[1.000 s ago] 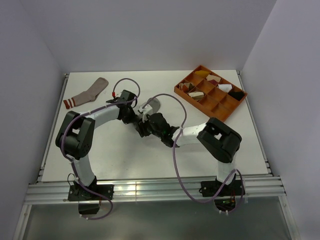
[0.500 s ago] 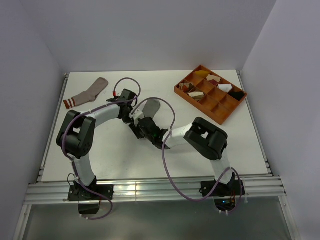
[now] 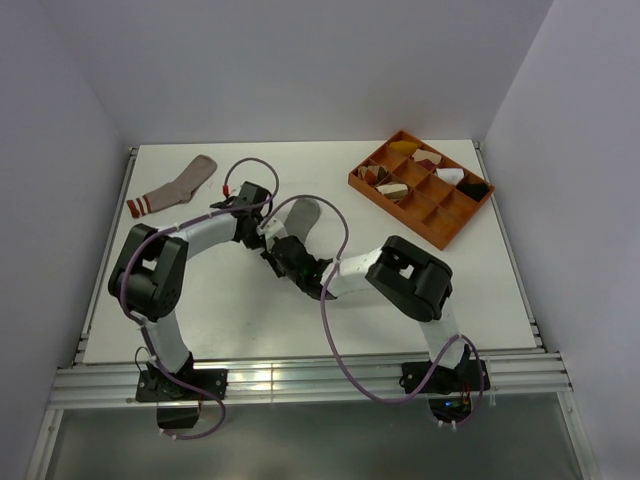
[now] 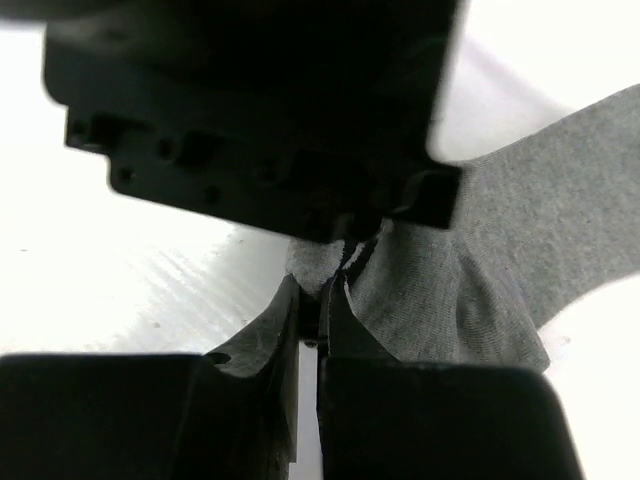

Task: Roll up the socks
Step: Roll the sock at the center of the board.

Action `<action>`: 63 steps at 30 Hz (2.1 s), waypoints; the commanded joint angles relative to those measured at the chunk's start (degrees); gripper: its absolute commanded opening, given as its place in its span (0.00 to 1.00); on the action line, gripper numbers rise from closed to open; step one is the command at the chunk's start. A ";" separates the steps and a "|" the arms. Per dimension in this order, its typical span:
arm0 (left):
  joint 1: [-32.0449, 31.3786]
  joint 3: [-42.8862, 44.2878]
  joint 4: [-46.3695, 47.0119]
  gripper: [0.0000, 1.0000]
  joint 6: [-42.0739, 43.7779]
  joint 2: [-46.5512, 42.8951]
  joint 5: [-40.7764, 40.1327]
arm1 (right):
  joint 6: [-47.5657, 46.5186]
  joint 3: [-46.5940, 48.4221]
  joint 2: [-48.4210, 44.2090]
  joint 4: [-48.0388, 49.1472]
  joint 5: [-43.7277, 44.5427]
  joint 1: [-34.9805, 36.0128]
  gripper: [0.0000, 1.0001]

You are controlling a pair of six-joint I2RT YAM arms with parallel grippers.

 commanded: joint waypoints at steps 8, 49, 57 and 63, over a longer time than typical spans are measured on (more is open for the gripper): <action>1.01 -8.07 4.75 0.65 -4.73 -8.99 -0.34 | 16.70 -2.15 -2.07 -5.88 -22.38 -7.03 0.00; 1.28 -29.34 31.49 0.57 -11.69 -14.29 6.26 | 45.46 0.14 6.63 -1.74 -53.69 -21.28 0.00; 1.28 -29.08 29.73 0.39 -11.86 -13.06 4.85 | 44.84 0.40 6.80 -2.89 -53.51 -21.37 0.00; 1.28 -26.89 26.31 0.08 -9.85 -11.83 4.49 | 40.20 1.36 3.83 -8.06 -50.79 -21.29 0.03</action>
